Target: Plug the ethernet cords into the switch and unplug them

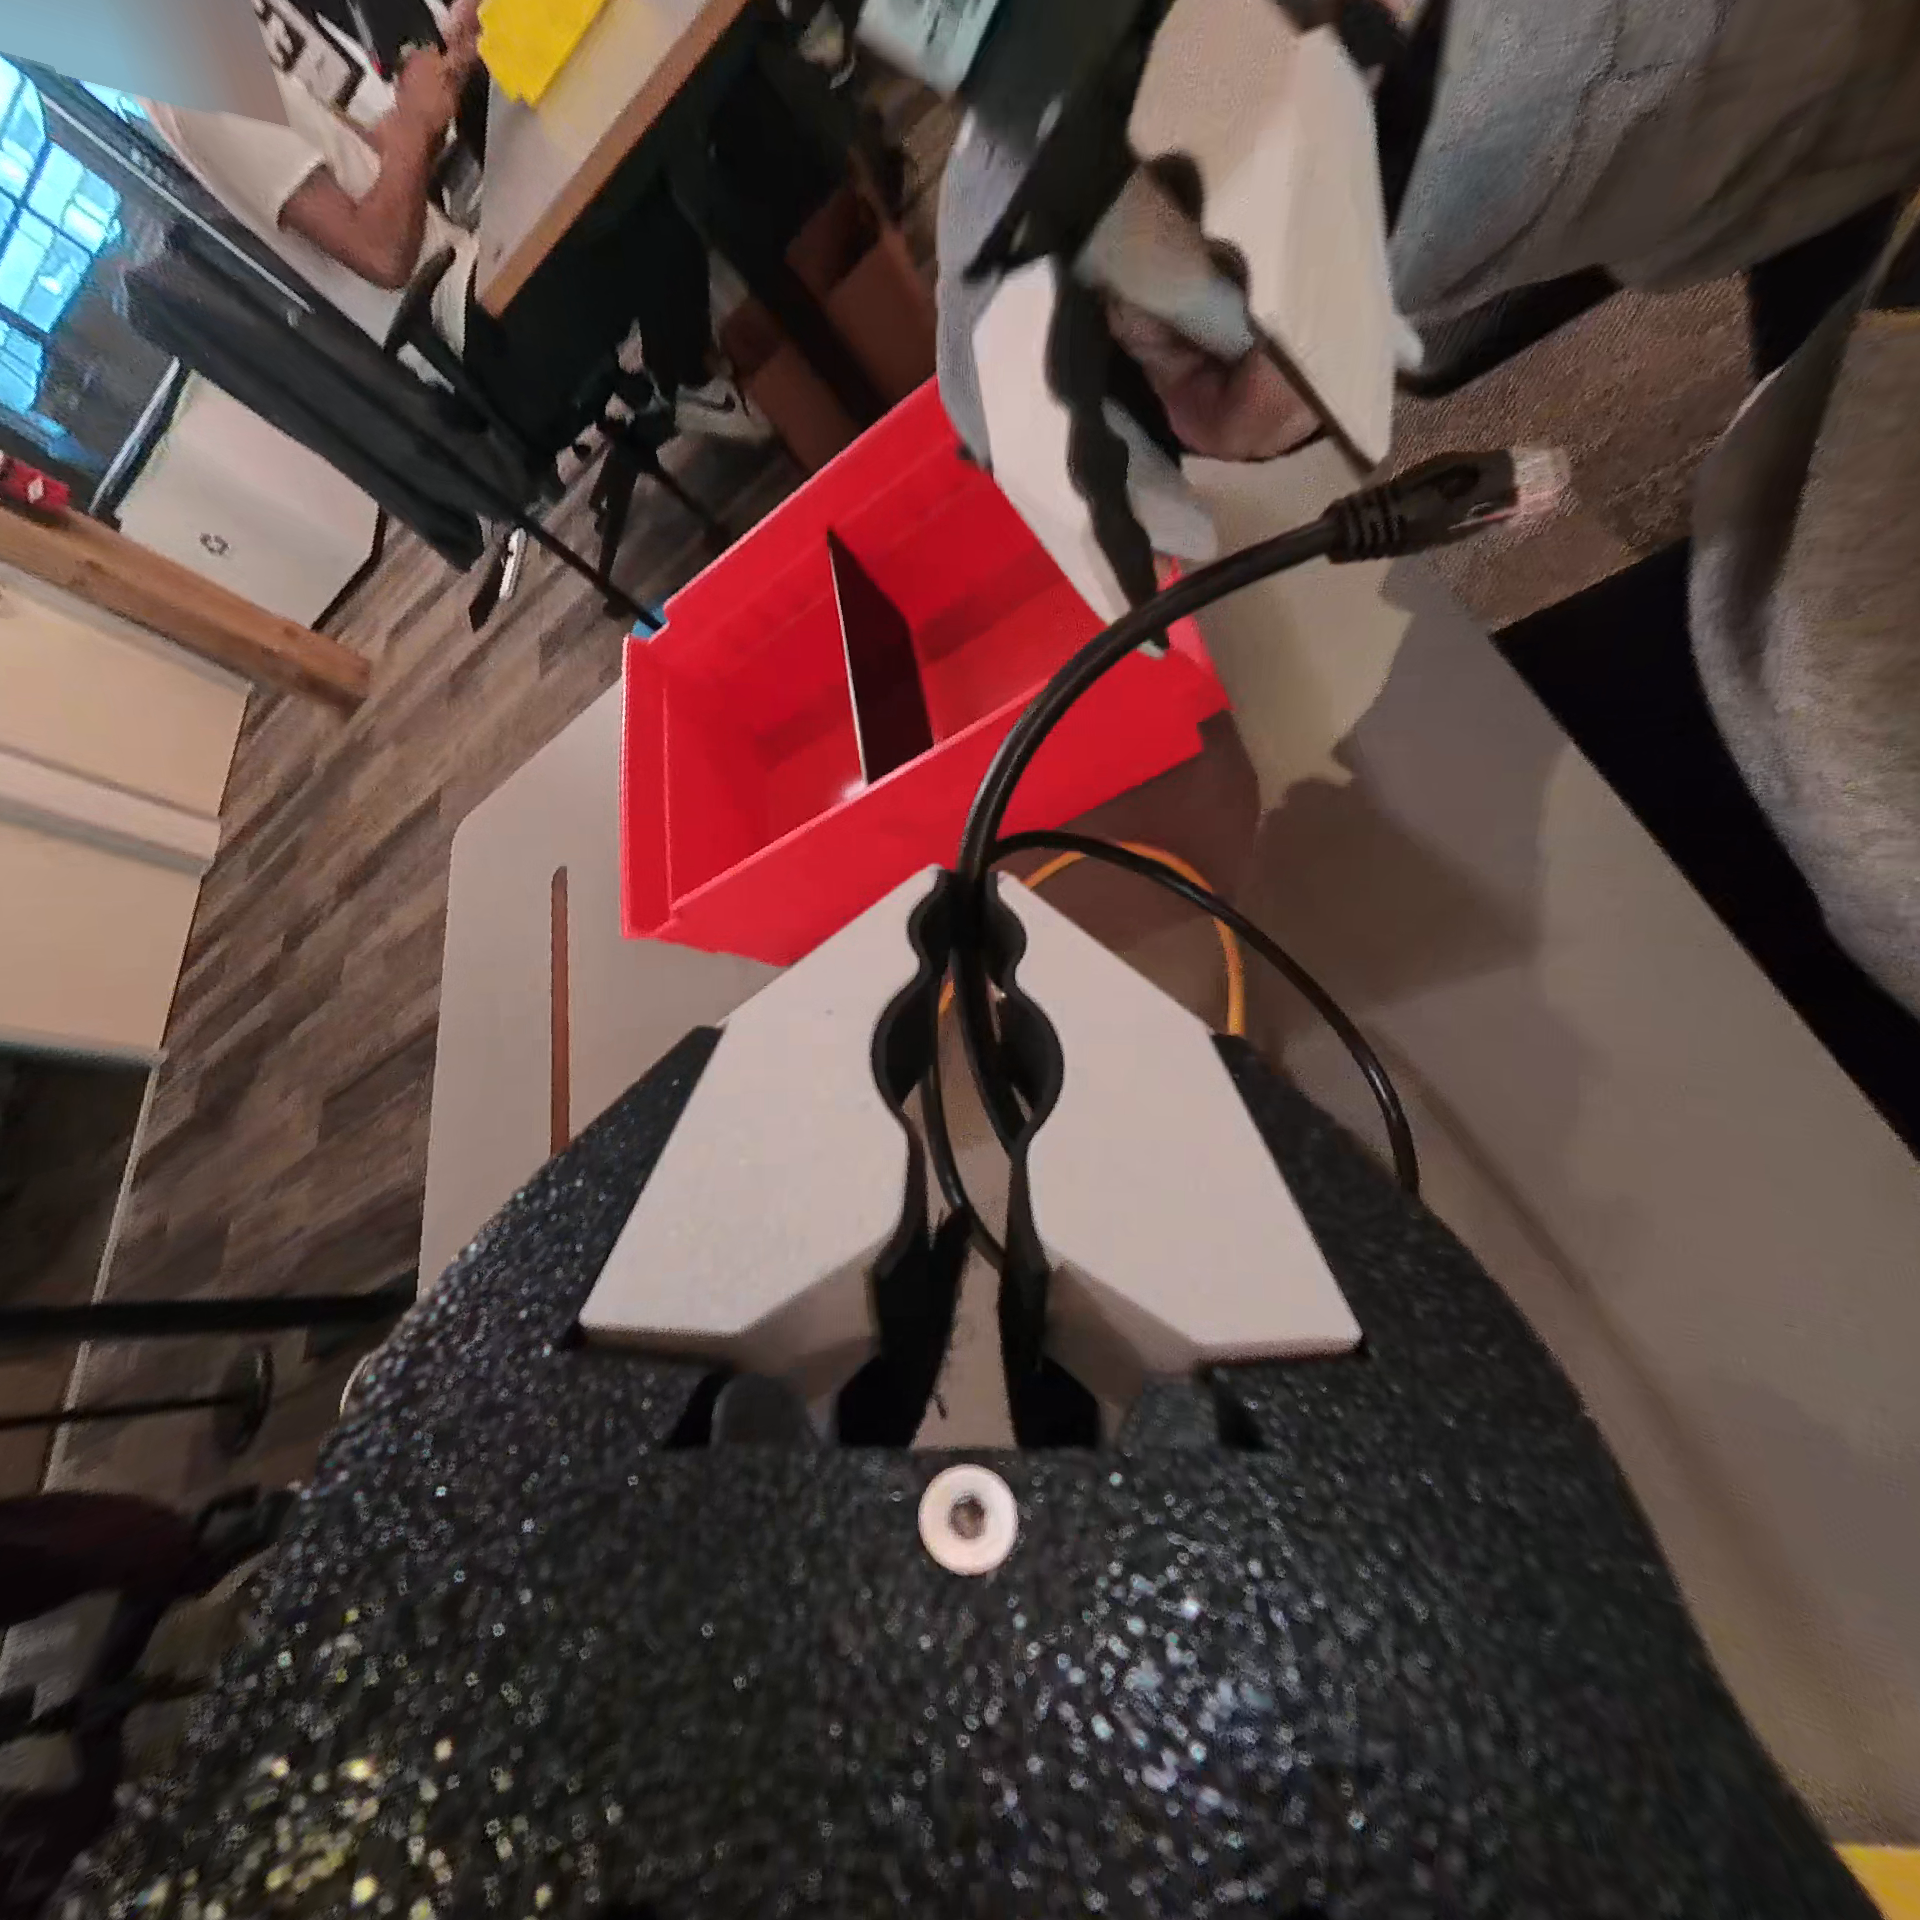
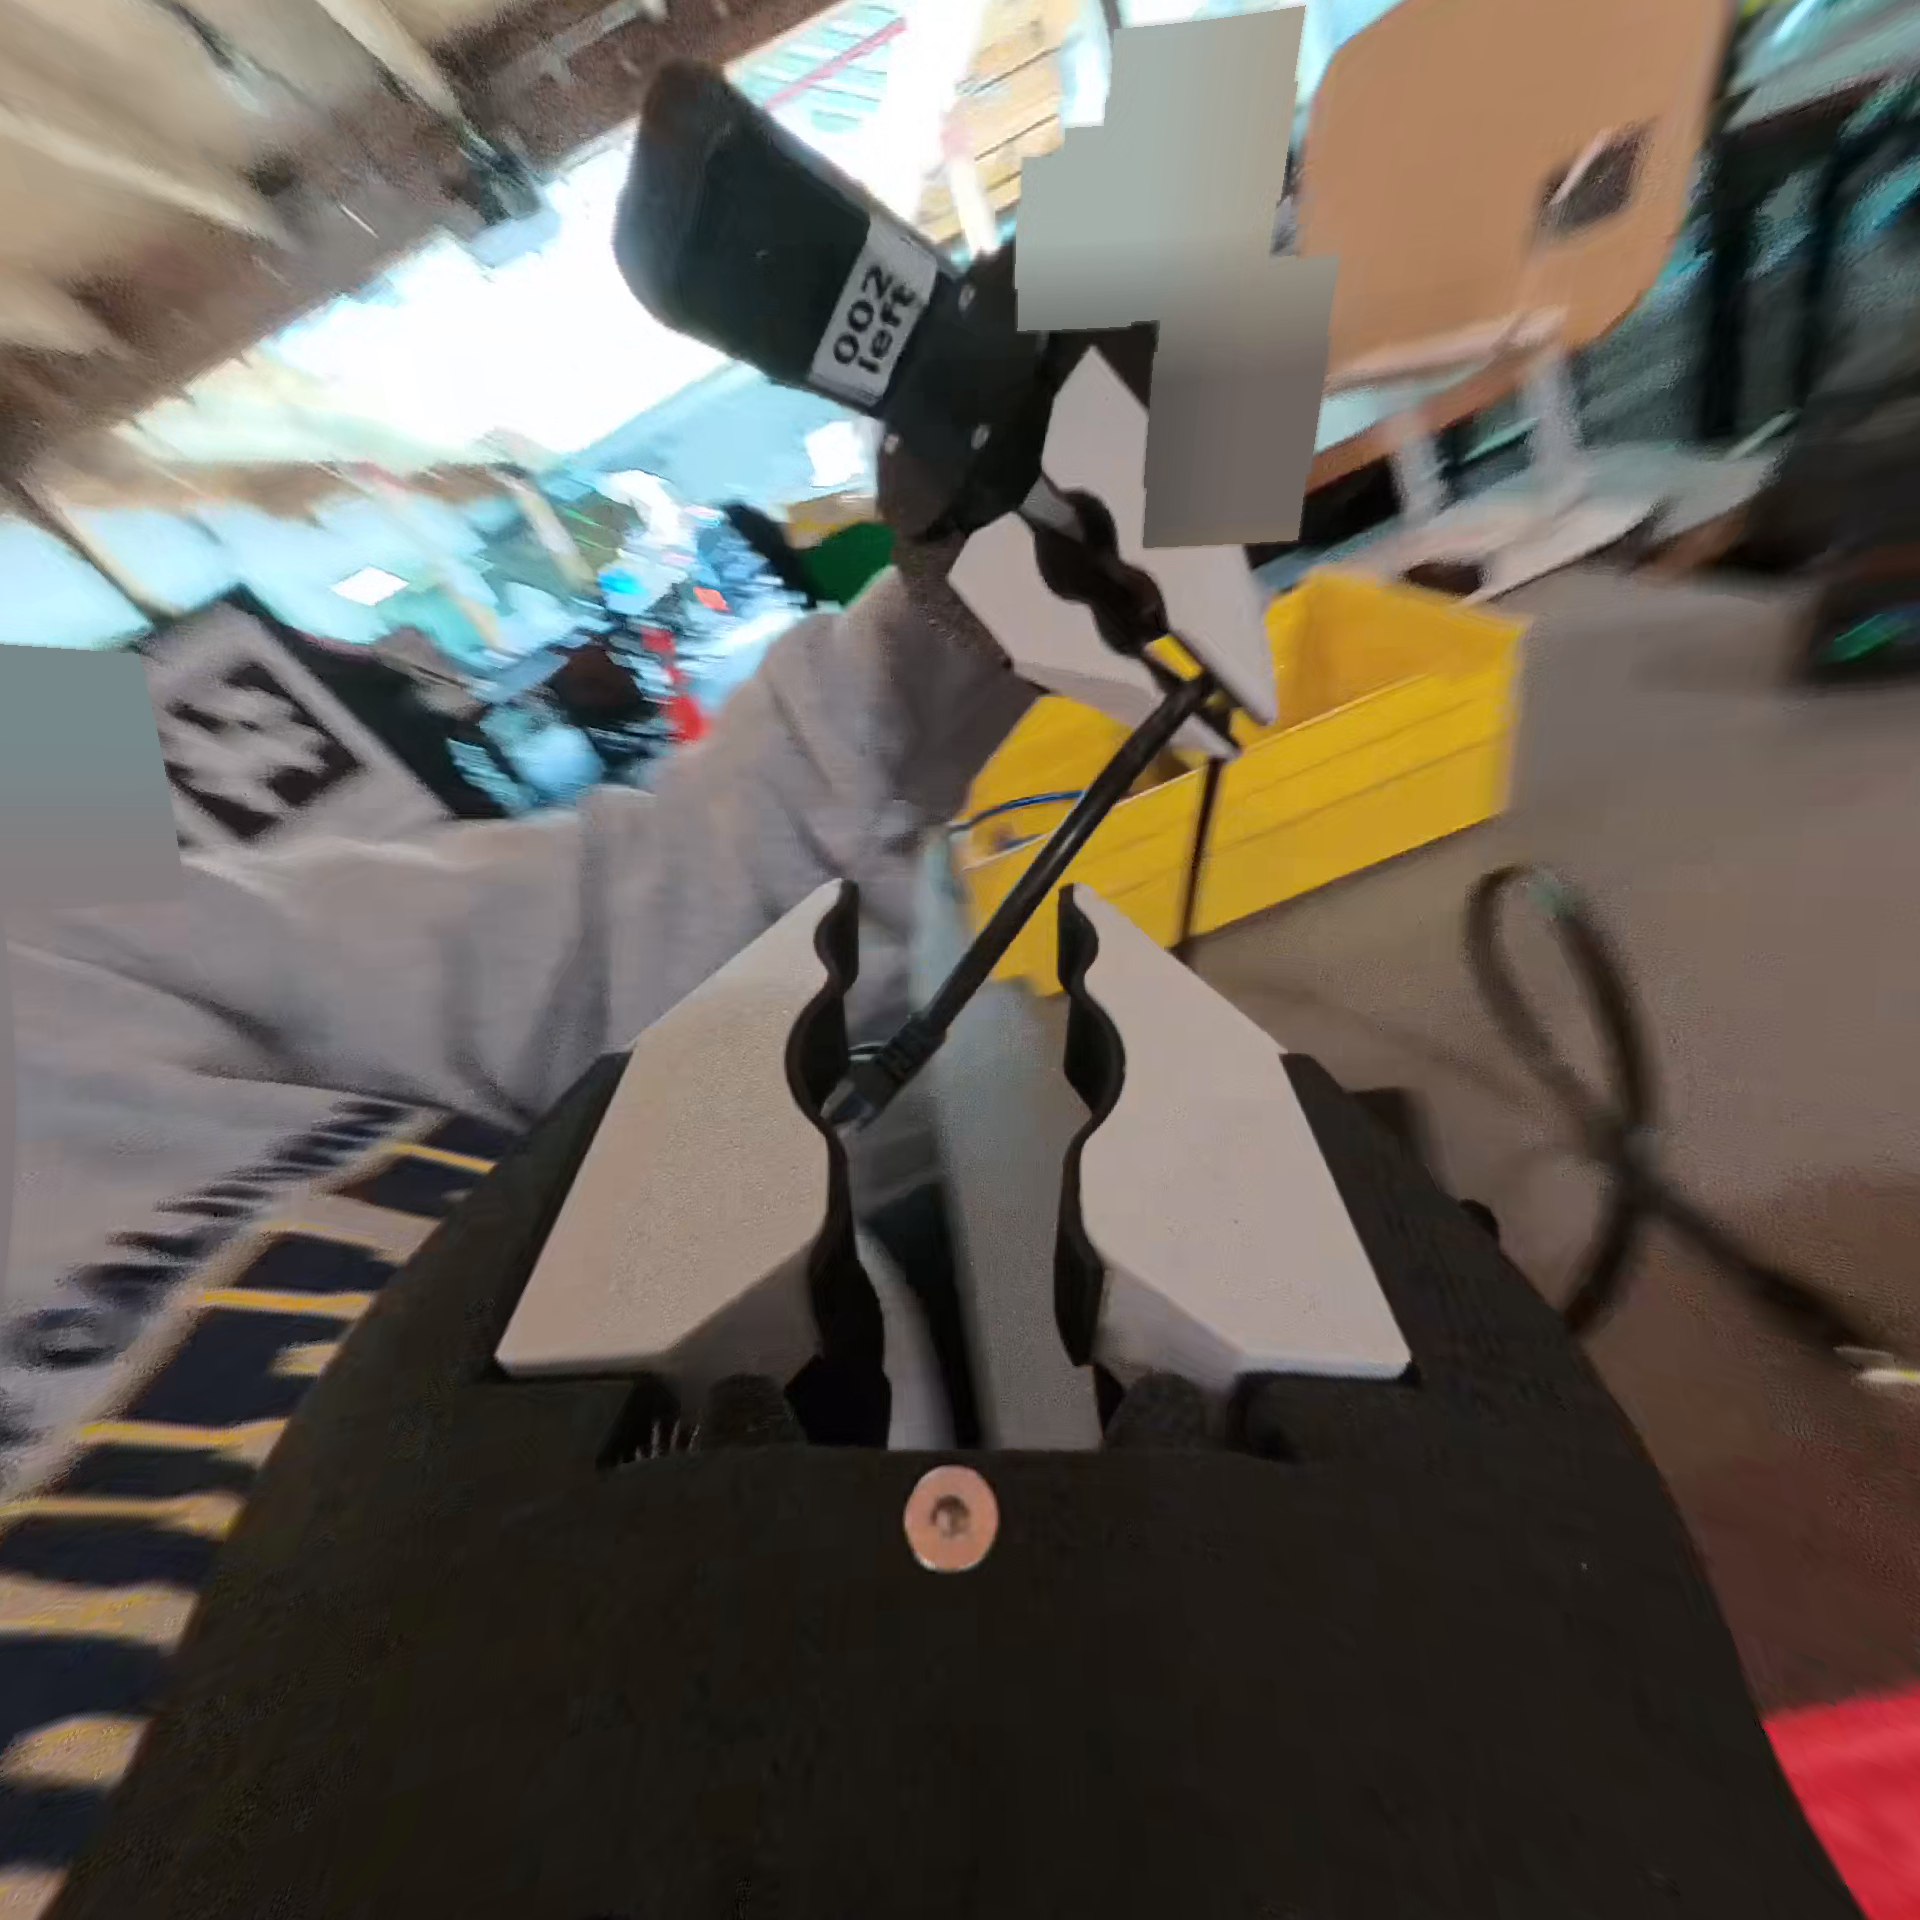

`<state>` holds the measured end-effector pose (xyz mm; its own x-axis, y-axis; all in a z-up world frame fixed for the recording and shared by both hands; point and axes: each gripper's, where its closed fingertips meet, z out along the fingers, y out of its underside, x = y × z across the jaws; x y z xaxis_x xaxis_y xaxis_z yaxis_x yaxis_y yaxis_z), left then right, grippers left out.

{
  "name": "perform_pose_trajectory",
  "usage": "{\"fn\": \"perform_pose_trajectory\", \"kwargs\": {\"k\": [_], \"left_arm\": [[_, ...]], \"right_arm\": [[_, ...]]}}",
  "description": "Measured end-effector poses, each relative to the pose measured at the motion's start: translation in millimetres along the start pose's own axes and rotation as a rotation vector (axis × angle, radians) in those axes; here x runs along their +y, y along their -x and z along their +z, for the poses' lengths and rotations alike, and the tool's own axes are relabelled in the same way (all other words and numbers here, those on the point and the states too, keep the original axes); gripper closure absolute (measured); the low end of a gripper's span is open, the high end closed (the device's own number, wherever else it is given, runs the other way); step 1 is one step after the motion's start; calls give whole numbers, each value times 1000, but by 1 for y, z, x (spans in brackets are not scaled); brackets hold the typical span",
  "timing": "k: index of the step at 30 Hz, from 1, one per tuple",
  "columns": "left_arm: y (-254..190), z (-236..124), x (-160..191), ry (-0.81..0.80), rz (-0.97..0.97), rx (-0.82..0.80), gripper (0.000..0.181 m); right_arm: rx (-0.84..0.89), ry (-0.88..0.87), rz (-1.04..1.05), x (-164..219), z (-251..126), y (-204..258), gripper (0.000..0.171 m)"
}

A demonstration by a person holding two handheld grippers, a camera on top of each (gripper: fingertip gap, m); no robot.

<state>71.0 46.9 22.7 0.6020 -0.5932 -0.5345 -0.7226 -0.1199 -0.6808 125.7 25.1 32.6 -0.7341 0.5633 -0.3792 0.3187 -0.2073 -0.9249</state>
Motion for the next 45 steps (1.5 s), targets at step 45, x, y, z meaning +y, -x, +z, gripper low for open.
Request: {"fn": "perform_pose_trajectory", "kwargs": {"k": [45], "left_arm": [[-66, 4, -11, 7, -136, -873, 154]], "right_arm": [[-67, -393, 228, 13, 23, -10, 169]]}}
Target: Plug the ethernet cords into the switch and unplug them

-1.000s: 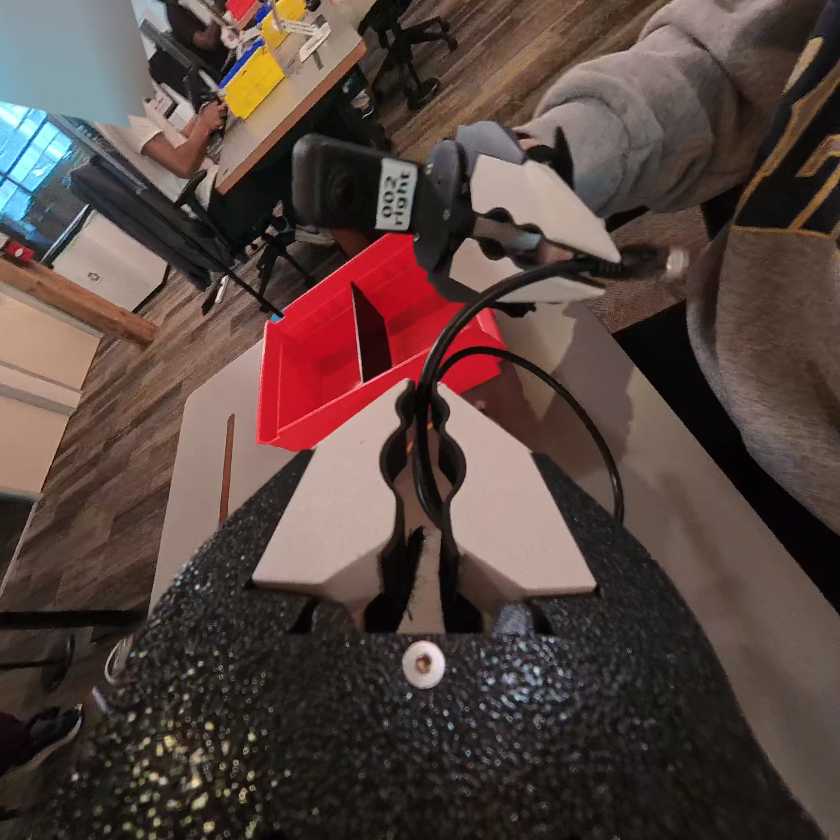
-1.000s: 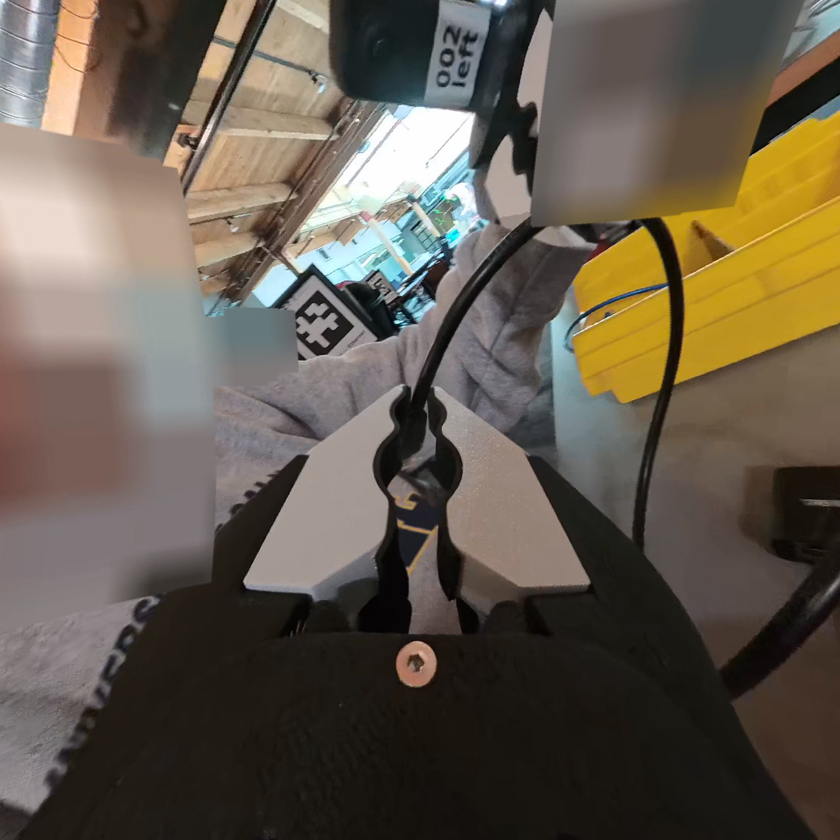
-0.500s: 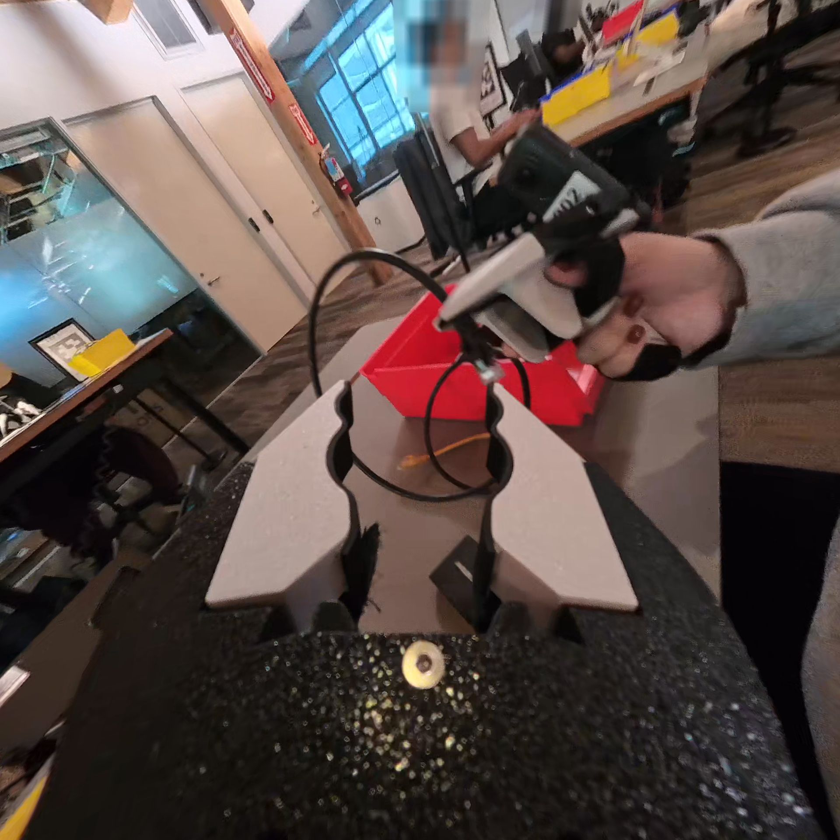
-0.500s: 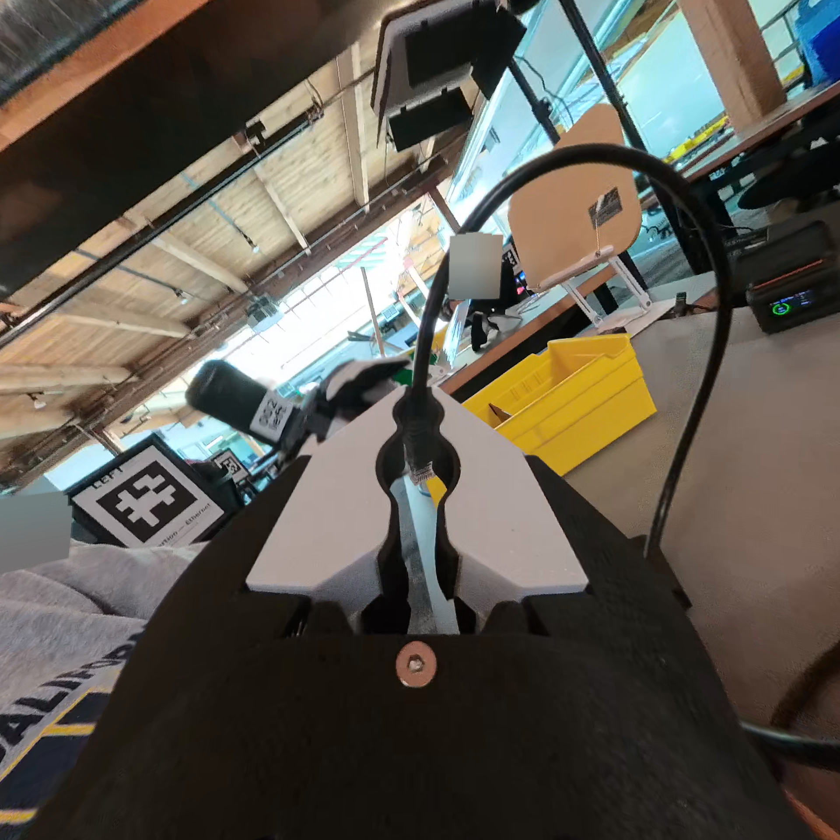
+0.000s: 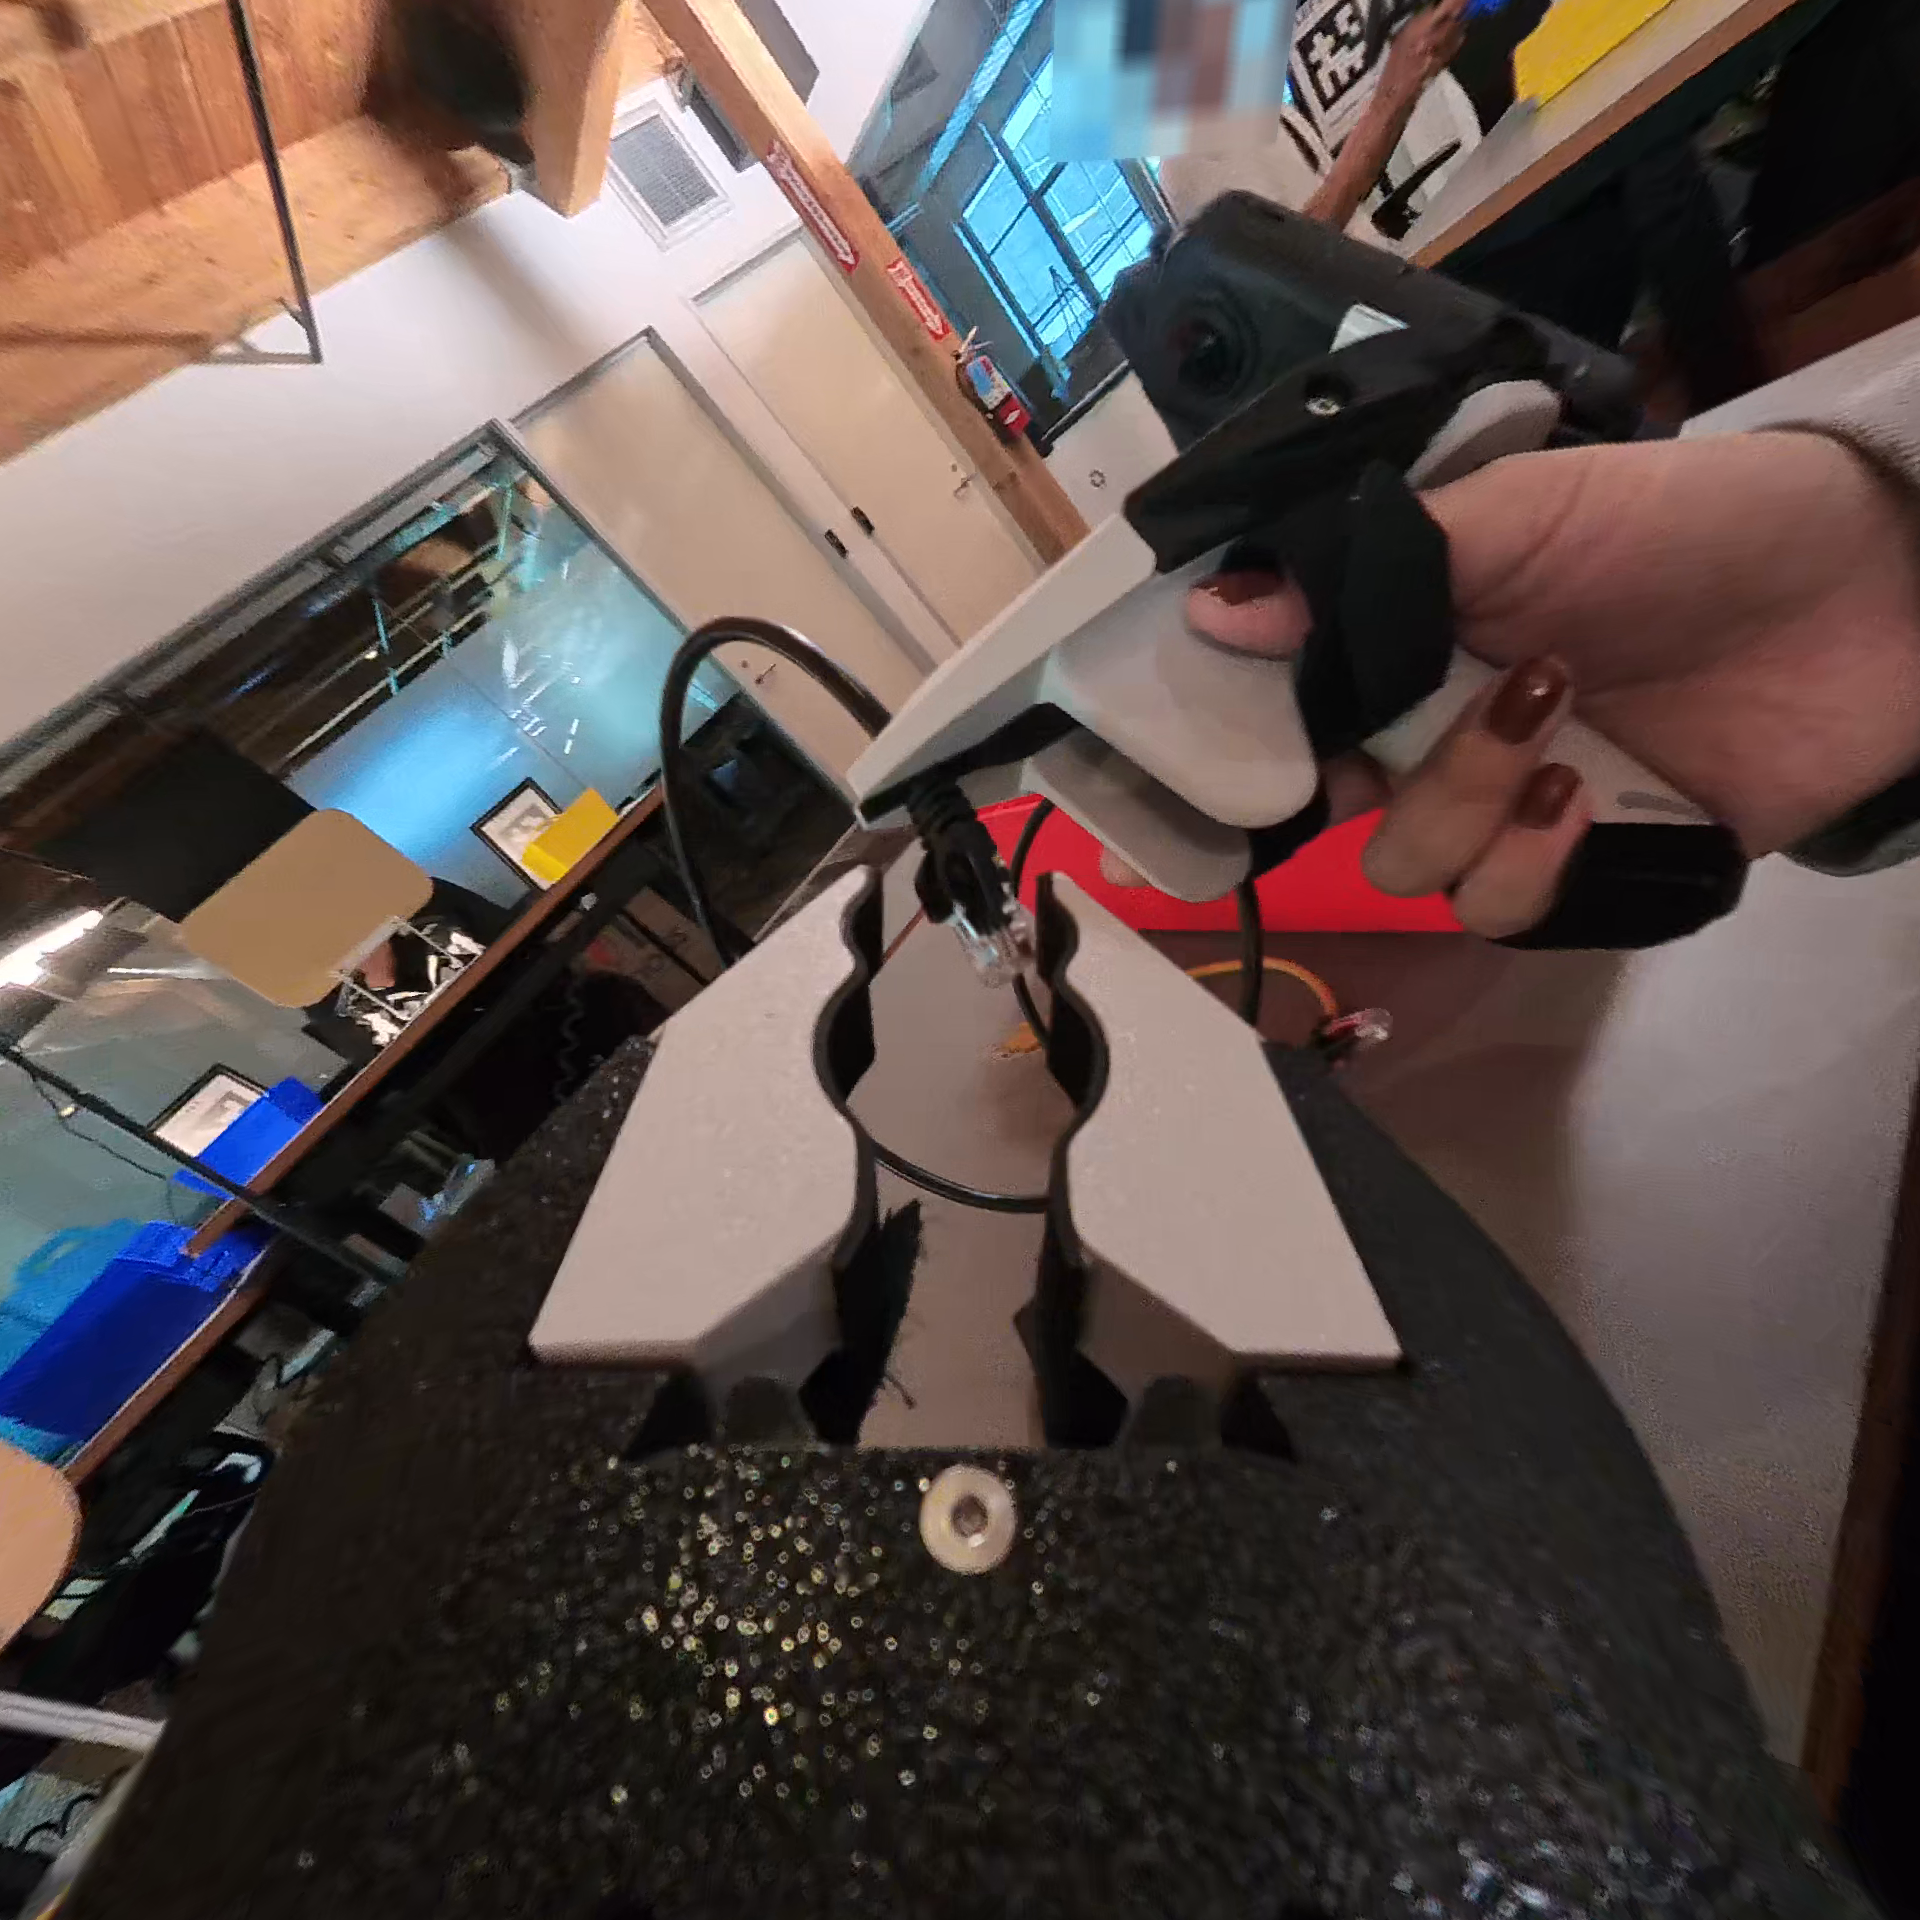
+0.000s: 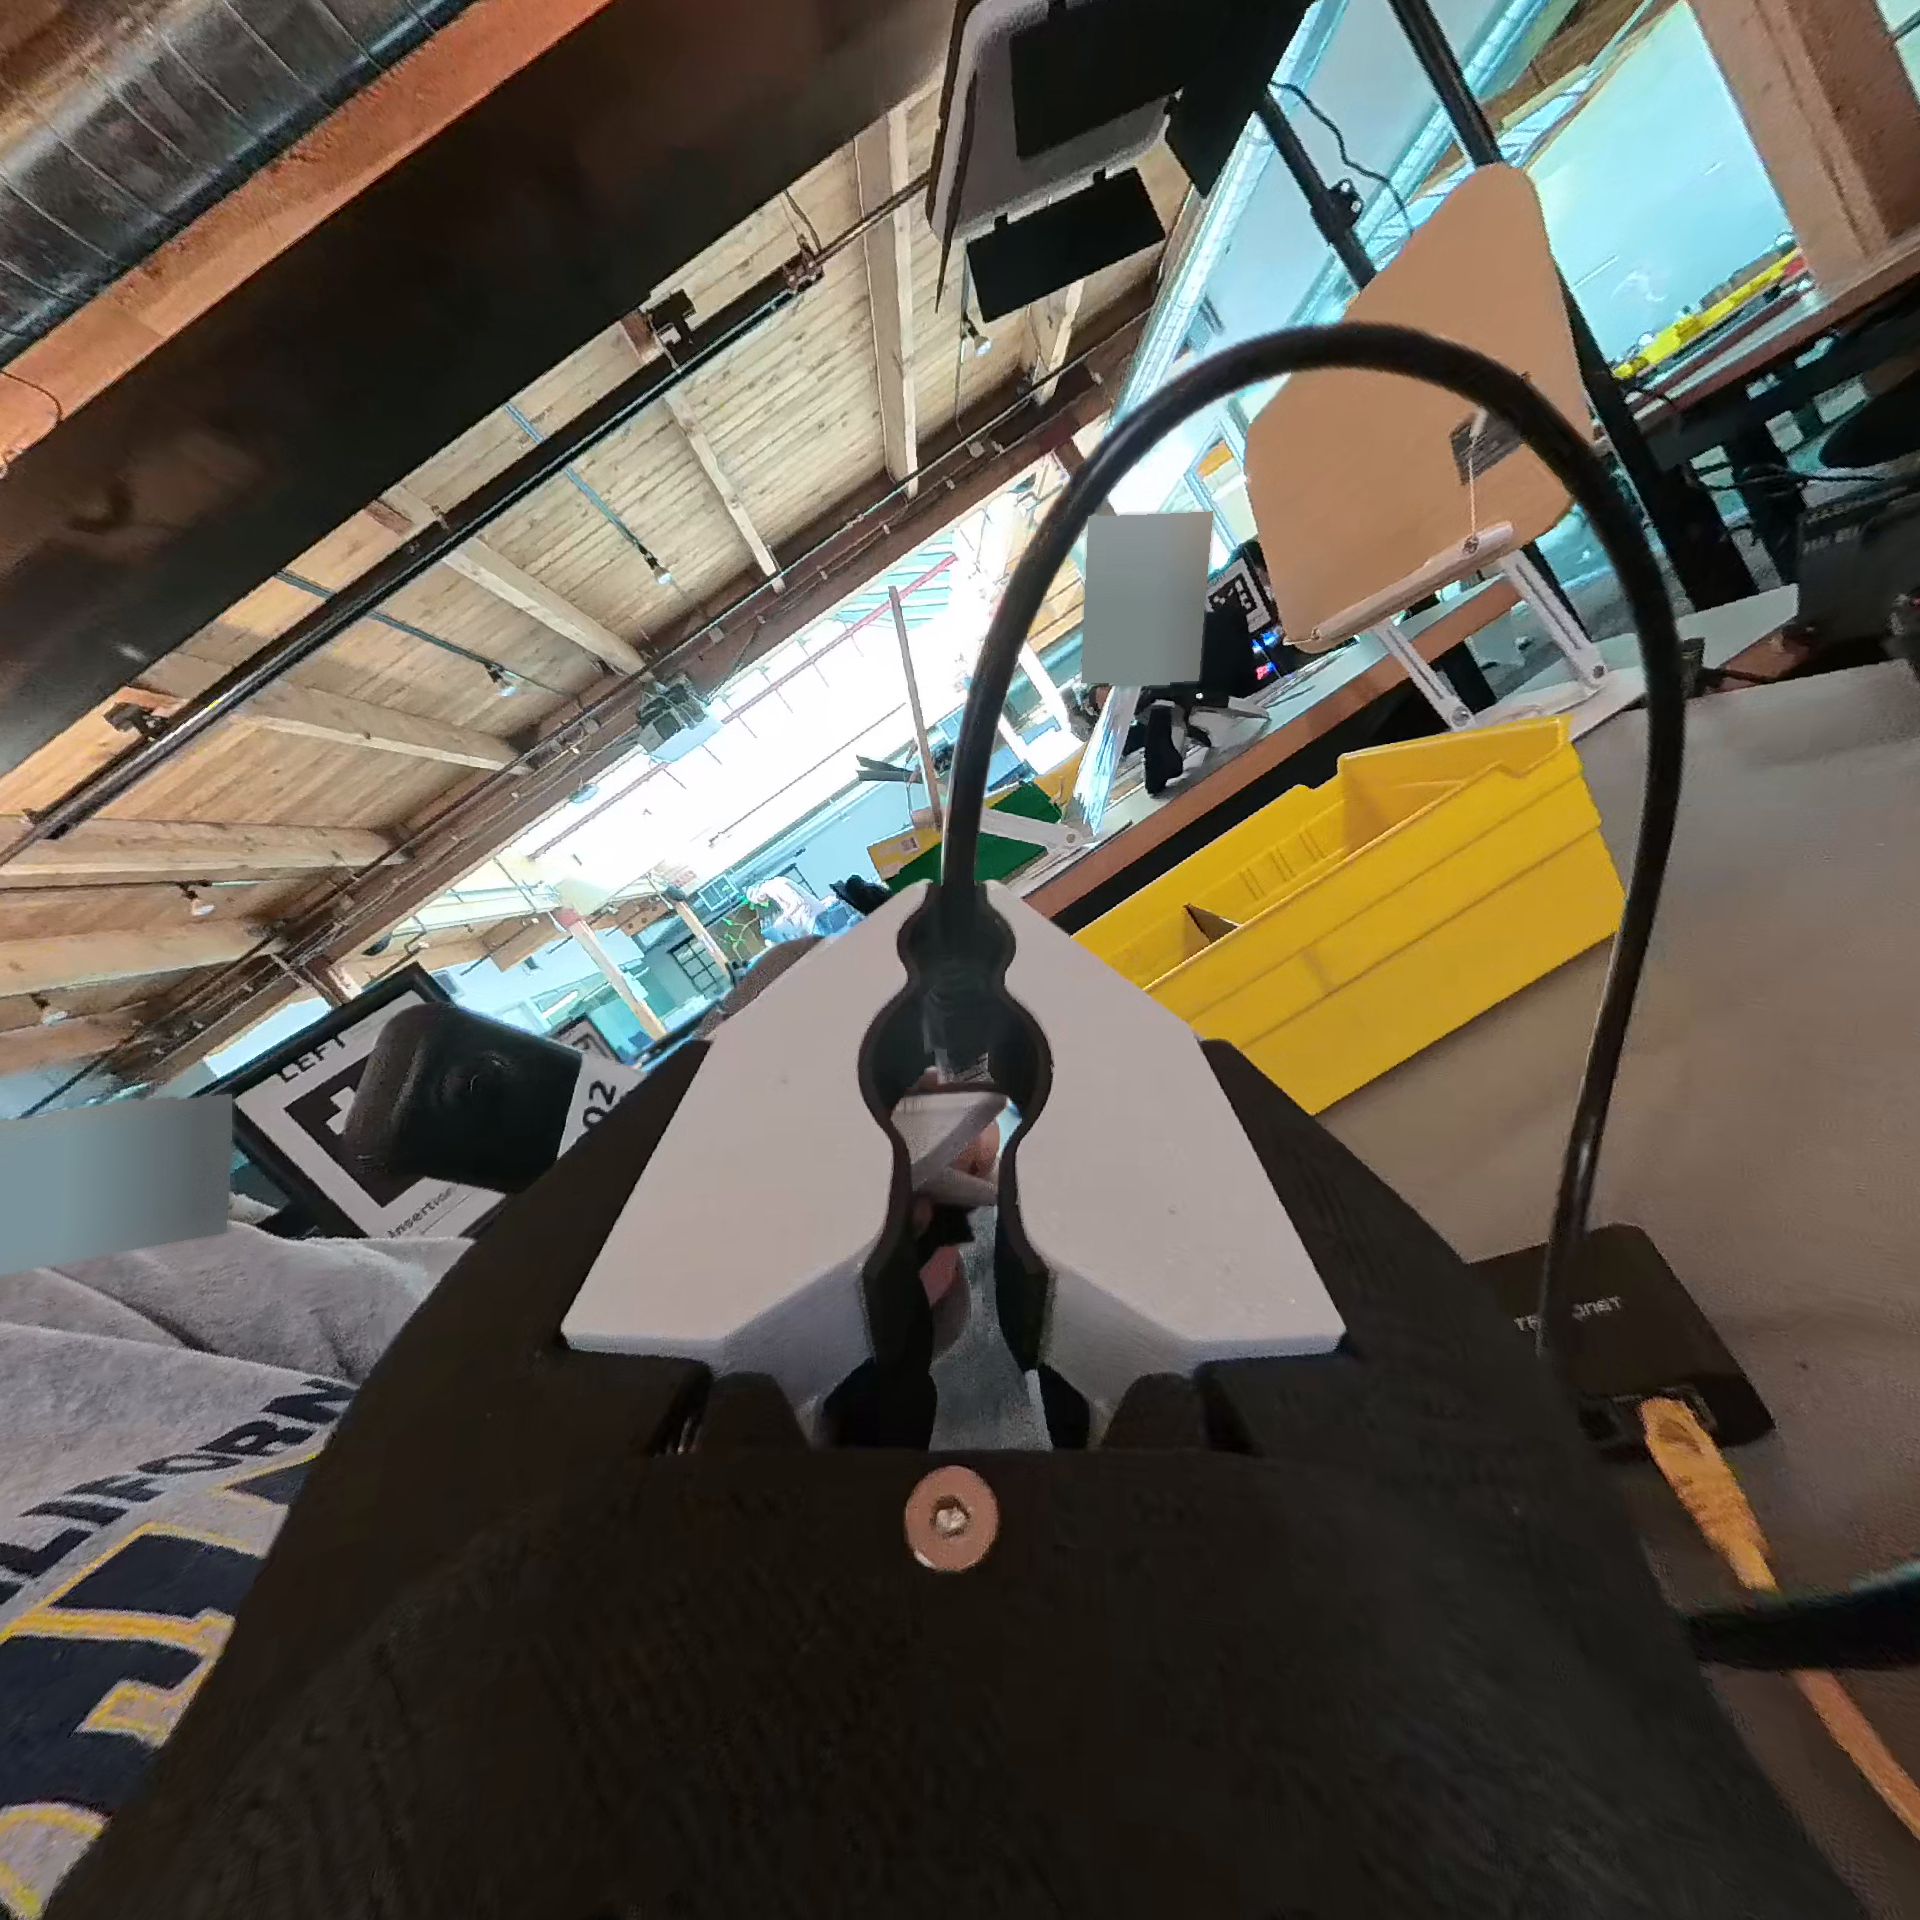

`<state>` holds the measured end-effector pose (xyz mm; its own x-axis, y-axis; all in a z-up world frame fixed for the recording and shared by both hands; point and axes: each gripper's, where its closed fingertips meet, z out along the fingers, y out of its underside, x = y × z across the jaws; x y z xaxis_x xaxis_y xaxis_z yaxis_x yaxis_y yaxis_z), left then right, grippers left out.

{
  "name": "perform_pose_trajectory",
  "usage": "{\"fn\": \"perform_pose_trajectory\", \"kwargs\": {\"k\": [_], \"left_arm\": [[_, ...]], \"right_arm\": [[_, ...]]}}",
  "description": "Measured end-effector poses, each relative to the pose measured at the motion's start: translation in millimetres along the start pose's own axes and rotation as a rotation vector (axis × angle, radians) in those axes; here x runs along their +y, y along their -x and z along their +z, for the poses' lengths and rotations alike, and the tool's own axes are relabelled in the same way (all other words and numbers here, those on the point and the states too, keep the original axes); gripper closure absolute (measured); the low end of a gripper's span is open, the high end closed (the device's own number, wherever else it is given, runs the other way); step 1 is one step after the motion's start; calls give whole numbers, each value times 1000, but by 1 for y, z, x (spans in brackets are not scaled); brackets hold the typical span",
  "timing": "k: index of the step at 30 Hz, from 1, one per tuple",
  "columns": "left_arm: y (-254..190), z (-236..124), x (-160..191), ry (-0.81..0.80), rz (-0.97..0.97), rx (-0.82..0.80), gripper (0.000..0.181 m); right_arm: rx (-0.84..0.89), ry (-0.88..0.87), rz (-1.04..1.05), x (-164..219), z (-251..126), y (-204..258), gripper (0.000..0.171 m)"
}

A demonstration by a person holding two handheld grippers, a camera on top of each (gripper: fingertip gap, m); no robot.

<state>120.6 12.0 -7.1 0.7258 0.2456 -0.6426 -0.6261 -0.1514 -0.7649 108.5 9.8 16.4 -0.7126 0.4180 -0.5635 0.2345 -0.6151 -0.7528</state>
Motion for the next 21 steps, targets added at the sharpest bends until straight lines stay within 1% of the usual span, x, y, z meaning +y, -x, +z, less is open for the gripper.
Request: {"fn": "perform_pose_trajectory", "kwargs": {"k": [2, 3, 7, 10, 11, 12, 13, 14, 16, 18, 19, 21], "left_arm": [[-1, 1, 1, -4, 12, 15, 159], [-1, 0, 1, -3, 44, 15, 162], [3, 0, 12, 61, 181, 10, 165], [3, -1, 20, 92, 217, 76, 167], [4, -2, 24, 104, 215, 93, 167], [8, -2, 29, 124, 208, 99, 167], [10, -3, 34, 143, 195, 116, 167], [13, -4, 39, 157, 171, 137, 167], [19, -6, 46, 179, 107, 175, 168], [13, -10, 49, 167, 70, 274, 168], [11, -11, 51, 170, 70, 305, 167], [-1, -17, 54, 165, 107, 401, 168]], "right_arm": [[3, -10, 1, -1, -1, -1, 169], [1, -10, 3, -1, -1, -2, 169], [26, 20, -7, 5, -2, -7, 169], [61, 87, -35, 12, -4, -14, 168], [84, 116, -68, 14, -5, -17, 165], [113, 142, -131, 14, -7, -19, 156], [143, 174, -225, 13, -9, -21, 148], [171, 215, -341, 13, -12, -22, 143], [208, 285, -618, 12, -17, -20, 142], [237, 329, -944, 11, -20, -14, 141], [239, 360, -1105, 14, -21, -11, 141], [232, 411, -1382, 24, -20, -6, 134]]}}
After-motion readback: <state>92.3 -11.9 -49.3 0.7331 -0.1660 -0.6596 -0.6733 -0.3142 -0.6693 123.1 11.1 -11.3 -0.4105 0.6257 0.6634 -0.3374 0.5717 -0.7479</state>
